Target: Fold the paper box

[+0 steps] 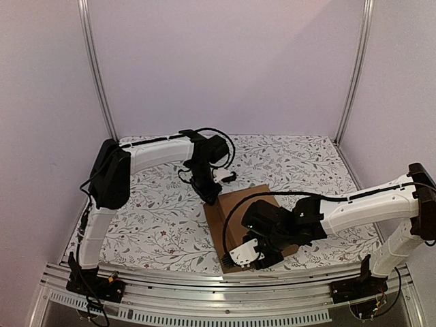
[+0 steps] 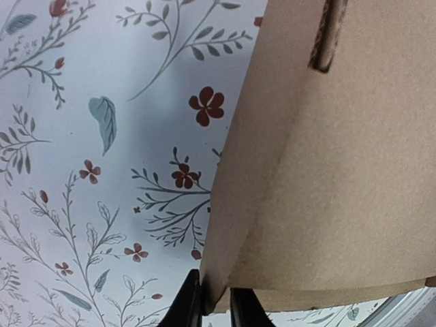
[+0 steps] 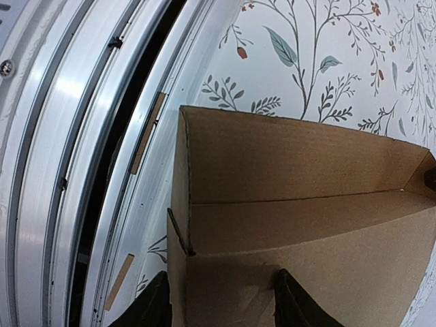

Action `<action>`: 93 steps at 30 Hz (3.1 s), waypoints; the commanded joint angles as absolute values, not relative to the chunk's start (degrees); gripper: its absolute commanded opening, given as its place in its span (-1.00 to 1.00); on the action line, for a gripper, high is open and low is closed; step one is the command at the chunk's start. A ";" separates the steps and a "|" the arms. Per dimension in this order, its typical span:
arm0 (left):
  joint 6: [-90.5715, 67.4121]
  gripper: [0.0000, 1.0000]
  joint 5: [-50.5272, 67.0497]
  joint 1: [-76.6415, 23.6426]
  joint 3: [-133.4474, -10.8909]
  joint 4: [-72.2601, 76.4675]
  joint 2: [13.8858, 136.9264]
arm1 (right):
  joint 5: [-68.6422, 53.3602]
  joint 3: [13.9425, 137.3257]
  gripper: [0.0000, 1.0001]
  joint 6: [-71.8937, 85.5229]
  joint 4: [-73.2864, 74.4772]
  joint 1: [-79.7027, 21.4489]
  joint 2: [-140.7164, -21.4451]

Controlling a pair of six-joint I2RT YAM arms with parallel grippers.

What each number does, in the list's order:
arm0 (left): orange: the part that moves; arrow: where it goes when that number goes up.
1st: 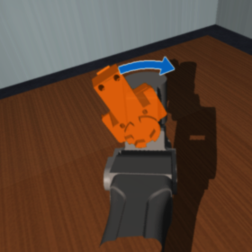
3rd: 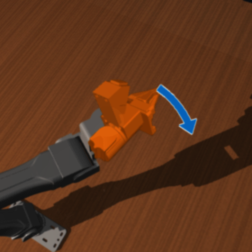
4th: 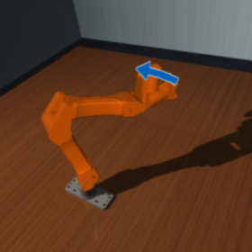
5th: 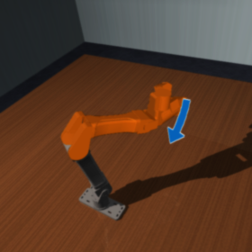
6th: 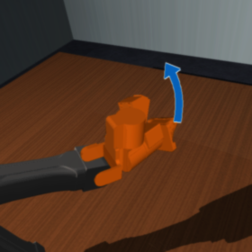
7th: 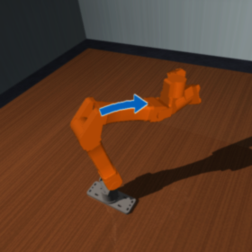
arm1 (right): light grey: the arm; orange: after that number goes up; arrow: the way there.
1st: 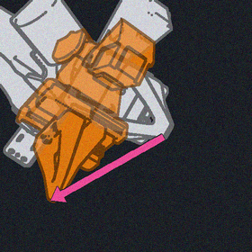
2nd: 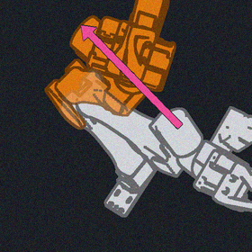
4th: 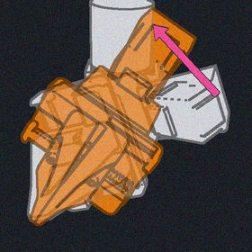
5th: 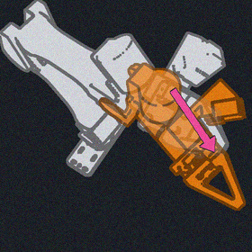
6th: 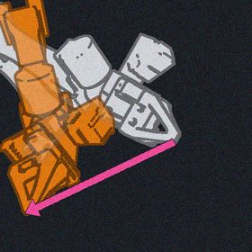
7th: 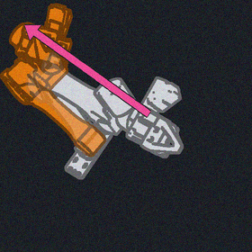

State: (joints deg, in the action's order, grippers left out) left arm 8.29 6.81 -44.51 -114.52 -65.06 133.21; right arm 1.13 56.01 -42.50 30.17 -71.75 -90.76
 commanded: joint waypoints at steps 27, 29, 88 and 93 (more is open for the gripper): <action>-4.59 -0.24 0.56 -49.53 -57.71 -29.91 90.93 | 2.32 54.45 0.03 -41.04 34.38 -71.75 -89.28; -3.57 -0.24 1.83 -50.45 -53.56 -23.82 89.14 | 2.73 54.57 0.07 -41.00 34.73 -71.57 -88.40; 8.00 -0.68 8.56 -40.62 -51.18 7.75 105.66 | -4.22 57.04 0.34 -38.29 37.60 -65.83 -84.82; 8.05 -0.82 9.69 -40.43 -51.25 8.47 107.07 | -1.29 57.04 0.34 -38.47 36.96 -69.44 -87.05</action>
State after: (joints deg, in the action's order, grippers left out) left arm 7.51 7.77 -41.39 -51.59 6.79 105.30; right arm -4.93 55.99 -38.41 37.69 -67.55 -85.34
